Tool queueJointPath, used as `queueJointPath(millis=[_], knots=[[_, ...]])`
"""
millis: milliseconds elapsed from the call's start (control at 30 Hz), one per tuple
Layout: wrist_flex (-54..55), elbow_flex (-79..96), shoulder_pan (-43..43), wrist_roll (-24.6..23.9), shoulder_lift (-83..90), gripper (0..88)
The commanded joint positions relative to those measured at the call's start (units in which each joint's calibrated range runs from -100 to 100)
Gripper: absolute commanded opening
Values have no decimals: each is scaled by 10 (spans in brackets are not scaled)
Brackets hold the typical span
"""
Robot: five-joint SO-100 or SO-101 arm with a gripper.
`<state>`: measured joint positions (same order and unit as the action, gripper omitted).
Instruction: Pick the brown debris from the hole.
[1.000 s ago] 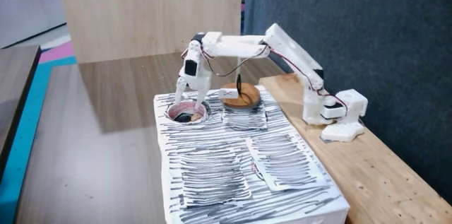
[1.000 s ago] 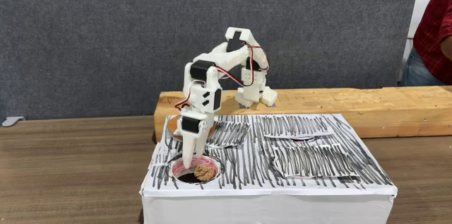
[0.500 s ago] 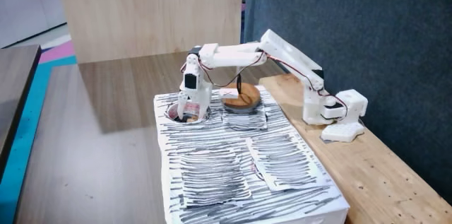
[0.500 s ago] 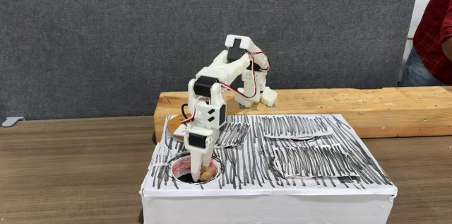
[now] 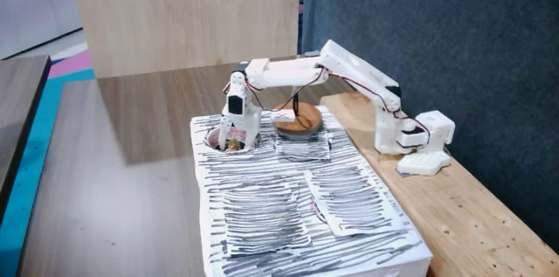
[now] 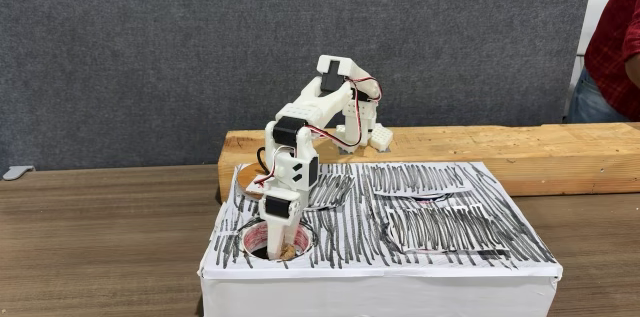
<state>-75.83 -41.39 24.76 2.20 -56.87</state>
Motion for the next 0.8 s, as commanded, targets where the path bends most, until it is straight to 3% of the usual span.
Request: queueJointPath(millis=[0,100,233,767], knots=[[-4,0,-2,3,-2,203],[-4,0,-2,3,-2,155],[-4,0,-1,3,-2,6],[-9,-22,2,2,22,11]])
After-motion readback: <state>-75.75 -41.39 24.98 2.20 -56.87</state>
